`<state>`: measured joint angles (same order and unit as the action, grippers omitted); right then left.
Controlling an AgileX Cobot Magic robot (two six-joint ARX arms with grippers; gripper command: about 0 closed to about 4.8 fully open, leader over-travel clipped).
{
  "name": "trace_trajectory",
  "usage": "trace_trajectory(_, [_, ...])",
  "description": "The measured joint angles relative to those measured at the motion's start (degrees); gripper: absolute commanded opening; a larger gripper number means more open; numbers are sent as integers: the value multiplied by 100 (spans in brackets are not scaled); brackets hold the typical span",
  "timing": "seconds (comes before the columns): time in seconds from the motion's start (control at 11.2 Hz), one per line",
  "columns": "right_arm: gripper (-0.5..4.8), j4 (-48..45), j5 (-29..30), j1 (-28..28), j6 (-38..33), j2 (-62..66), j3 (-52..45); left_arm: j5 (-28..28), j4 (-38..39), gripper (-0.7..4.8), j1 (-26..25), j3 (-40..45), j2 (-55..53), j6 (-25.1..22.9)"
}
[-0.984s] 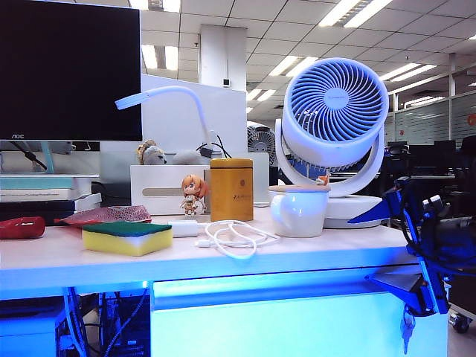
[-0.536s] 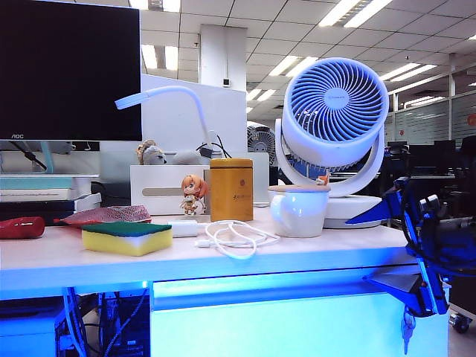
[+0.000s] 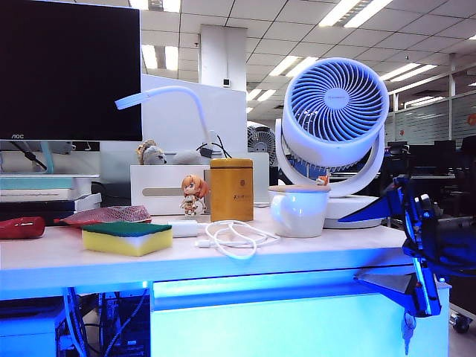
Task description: Open the drawer, place the cleaning sponge inside, then close the drawer.
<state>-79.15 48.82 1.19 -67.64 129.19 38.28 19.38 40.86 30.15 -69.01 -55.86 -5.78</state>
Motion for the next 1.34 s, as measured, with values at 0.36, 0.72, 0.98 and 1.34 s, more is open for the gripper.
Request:
trace_trajectory(0.36, [479,-96,-483,-15,-2,-50,-210,0,-15,-5,0,0,7,9])
trace_trajectory(0.72, [471,-103,-1016,-20,-2,-50,-166,2,-17,-5,0,0,20,20])
trace_trajectory(0.98, [466,-98,-962,-20,-2,-50,-168,0,-15,-5,0,0,20,20])
trace_trajectory(1.34, [466,-96,-1167,-13,-136,-48,-175,2,-15,-5,0,0,22,20])
